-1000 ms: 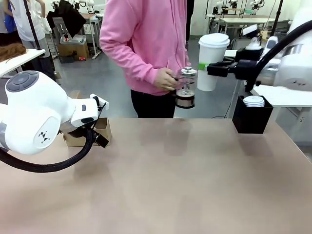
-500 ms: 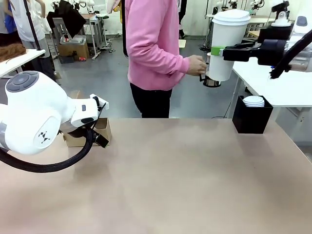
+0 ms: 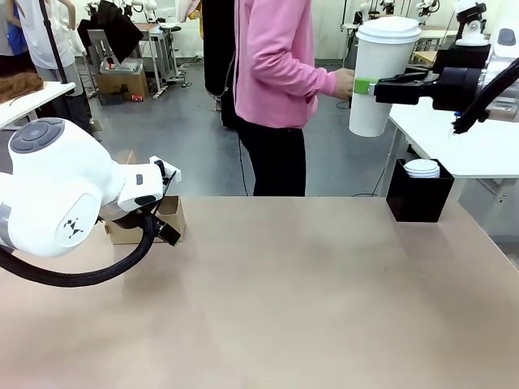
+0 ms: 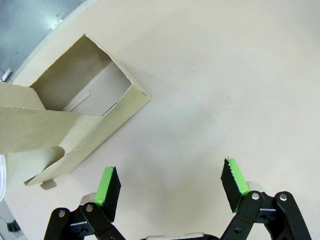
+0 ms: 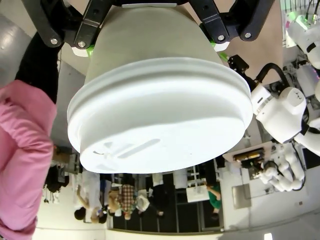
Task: Pour a drink into a cup and package it in a carrier.
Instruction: Position the Cup Carrier in the center of the table.
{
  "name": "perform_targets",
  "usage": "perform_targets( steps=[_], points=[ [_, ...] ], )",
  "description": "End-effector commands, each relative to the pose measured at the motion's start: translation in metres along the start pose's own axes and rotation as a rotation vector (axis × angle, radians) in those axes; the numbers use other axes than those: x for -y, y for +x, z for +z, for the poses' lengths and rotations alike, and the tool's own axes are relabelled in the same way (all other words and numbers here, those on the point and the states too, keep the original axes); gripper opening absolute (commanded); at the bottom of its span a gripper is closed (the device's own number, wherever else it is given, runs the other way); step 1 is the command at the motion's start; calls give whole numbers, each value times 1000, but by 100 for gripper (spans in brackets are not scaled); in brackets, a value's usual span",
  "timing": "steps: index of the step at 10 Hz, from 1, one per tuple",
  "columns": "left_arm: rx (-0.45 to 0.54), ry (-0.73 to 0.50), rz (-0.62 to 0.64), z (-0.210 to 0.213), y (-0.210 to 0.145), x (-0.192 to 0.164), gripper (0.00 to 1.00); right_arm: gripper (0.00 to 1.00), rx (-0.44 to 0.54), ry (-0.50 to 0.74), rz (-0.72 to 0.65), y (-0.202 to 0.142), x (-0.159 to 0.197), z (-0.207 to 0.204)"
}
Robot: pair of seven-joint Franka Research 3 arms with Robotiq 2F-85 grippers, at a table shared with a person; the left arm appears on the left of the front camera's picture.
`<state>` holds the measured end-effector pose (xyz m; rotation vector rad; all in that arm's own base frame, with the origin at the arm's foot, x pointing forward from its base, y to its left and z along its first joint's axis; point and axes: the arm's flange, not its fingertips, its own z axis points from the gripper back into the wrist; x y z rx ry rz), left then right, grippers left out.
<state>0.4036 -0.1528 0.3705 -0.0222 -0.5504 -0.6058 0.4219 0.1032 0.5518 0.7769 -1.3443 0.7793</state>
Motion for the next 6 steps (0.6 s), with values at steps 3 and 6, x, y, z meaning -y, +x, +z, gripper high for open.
perform_targets(
  steps=[3,6],
  points=[
    [1,-2,2,0,-1,-1,100,80,0,-14,-3,3,0,-3],
    [1,-2,2,0,-1,-1,100,80,0,-14,-3,3,0,-3]
  ],
)
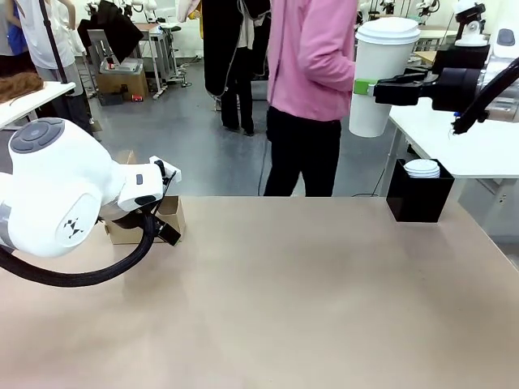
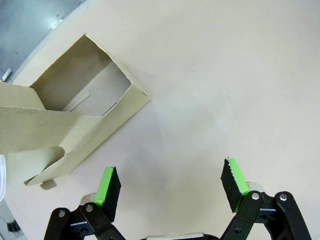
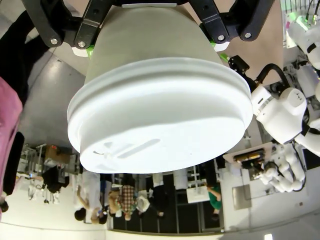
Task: Pour a drink into a cup and package it in a carrier.
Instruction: Position the Cup Carrier in the center of the table.
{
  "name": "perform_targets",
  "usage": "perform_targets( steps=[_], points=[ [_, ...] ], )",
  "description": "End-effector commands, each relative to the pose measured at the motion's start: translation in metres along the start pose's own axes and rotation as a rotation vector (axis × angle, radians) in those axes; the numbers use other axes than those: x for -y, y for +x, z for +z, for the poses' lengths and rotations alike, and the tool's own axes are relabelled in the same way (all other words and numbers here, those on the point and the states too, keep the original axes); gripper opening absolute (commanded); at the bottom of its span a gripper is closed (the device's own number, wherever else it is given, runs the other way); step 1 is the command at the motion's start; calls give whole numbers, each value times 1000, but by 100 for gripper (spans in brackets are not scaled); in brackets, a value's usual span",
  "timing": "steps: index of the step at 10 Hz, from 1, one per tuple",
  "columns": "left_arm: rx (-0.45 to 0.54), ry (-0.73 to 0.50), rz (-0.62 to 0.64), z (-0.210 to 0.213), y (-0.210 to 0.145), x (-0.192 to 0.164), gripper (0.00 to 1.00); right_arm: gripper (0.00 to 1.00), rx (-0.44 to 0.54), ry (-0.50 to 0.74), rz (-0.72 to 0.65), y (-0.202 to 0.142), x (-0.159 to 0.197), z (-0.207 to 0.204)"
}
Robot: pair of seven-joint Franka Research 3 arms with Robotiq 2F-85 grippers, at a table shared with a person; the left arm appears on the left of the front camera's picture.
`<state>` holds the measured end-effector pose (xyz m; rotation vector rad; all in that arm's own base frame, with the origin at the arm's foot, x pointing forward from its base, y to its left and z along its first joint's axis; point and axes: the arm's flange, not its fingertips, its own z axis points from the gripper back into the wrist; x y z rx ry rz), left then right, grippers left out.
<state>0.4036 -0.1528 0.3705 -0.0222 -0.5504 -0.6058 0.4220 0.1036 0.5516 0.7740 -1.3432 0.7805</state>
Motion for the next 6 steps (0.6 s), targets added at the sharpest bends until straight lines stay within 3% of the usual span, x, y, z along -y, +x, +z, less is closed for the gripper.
perform_targets(
  steps=[1,6],
  points=[
    [0,0,0,0,0,0,100,80,2,-13,-4,4,0,-3],
    [-101,9,118,79,38,-20,100,80,2,-13,-4,4,0,-3]
  ],
)
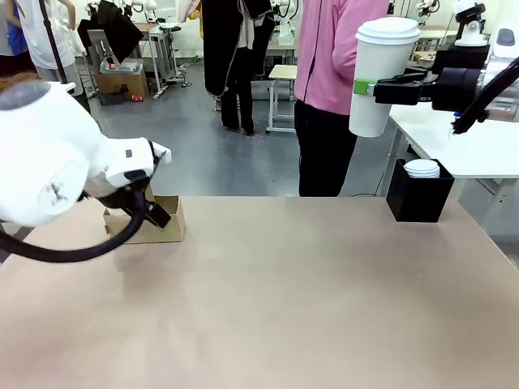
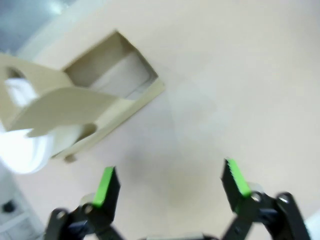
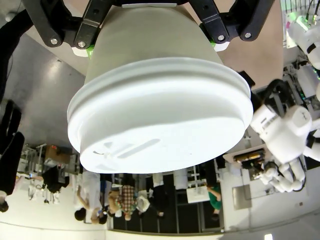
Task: Pour a drink into a cup and package it in a carrier.
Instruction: Position the Cup Carrier in the center of the table.
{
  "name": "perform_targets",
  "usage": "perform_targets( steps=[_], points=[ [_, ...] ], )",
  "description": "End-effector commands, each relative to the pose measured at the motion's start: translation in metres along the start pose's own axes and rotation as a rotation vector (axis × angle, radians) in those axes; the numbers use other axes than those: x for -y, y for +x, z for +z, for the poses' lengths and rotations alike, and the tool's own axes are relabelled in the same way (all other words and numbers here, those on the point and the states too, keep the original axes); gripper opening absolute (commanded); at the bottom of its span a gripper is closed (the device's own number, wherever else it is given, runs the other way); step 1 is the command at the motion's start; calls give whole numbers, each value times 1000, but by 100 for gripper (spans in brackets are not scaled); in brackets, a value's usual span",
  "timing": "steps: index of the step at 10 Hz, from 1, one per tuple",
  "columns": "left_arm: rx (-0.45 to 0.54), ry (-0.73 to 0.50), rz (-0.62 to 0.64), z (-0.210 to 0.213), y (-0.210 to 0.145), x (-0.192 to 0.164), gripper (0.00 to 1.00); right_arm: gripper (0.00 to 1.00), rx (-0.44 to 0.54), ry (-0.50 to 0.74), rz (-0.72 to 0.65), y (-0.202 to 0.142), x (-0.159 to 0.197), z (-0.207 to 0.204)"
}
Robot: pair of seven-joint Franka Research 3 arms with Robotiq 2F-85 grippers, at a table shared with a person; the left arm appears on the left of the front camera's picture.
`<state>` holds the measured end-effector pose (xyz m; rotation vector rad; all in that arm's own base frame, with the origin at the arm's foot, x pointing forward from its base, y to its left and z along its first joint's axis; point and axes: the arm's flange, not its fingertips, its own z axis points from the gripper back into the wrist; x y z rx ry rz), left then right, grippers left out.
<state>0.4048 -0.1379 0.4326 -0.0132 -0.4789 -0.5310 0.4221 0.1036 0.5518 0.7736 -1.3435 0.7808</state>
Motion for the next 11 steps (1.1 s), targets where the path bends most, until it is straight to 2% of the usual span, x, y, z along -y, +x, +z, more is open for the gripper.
perform_targets(
  steps=[1,3,5,8,11],
  points=[
    [-41,15,82,41,24,-3,100,80,2,-13,-5,3,0,-3],
    [-35,47,153,78,53,-14,100,80,2,-13,-5,3,0,-3],
    [-51,77,228,91,87,-29,100,80,2,-13,-5,3,0,-3],
    [-103,132,345,67,133,-63,100,80,2,-13,-5,3,0,-3],
    [-145,136,410,34,144,-84,100,80,2,-13,-5,3,0,-3]
  ],
)
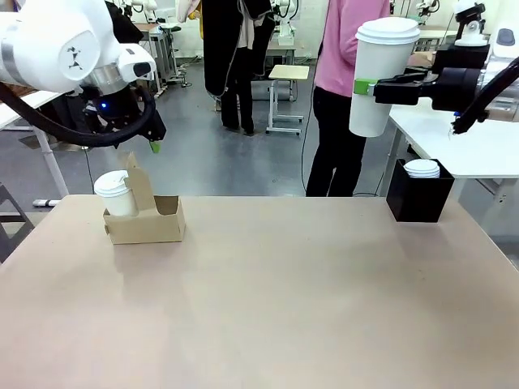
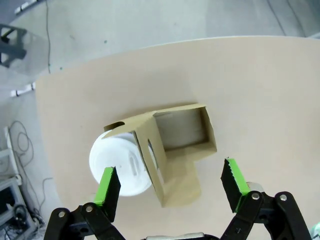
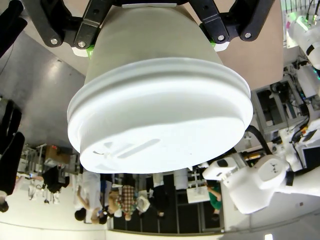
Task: Pour a drink into a cup and package it in a carrier.
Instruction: Position the Cup Carrier in the center of the table.
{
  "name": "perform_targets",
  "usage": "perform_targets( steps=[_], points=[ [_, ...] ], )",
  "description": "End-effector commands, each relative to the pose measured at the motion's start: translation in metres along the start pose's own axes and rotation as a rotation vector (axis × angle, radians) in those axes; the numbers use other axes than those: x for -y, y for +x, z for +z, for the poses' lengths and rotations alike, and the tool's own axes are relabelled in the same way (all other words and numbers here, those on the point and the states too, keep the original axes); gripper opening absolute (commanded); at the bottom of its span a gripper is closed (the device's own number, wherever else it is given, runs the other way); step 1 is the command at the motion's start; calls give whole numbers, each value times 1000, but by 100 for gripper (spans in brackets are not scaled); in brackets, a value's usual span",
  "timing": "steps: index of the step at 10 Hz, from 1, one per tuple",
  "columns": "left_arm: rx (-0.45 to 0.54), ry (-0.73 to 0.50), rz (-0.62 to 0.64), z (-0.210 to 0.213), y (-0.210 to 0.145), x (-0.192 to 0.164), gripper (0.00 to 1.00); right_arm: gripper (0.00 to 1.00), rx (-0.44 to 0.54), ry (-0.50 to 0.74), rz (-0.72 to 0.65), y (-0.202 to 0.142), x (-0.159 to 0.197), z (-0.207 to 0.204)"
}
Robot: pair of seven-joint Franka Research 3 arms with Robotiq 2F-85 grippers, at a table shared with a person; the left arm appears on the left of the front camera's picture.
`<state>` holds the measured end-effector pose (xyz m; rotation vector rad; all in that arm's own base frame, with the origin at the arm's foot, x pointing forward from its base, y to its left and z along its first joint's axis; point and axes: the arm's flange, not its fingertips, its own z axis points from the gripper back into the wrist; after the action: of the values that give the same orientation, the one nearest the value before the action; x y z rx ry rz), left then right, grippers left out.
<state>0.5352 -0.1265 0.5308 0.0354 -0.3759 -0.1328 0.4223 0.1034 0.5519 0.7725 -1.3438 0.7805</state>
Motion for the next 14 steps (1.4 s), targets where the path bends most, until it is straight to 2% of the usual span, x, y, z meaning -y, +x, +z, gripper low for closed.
perform_targets(
  steps=[1,4,5,6,7,8,9,14],
  points=[
    [-37,31,52,-8,10,-1,100,80,2,-12,-5,3,0,-3],
    [-54,58,120,-19,9,-10,100,80,2,-12,-5,3,0,-3],
    [-64,74,135,-20,7,-12,40,80,2,-12,-5,3,0,-3],
    [-64,78,151,-21,7,-12,40,80,2,-12,-5,3,0,-3],
    [-71,84,161,-23,7,-12,0,80,2,-12,-5,3,0,-3],
    [-70,87,170,-24,7,-13,35,80,2,-12,-5,3,0,-3],
    [-69,89,177,-23,6,-9,0,80,2,-12,-5,3,0,-3],
    [-76,87,201,-29,5,-7,0,80,2,-12,-5,3,0,-3]
  ],
)
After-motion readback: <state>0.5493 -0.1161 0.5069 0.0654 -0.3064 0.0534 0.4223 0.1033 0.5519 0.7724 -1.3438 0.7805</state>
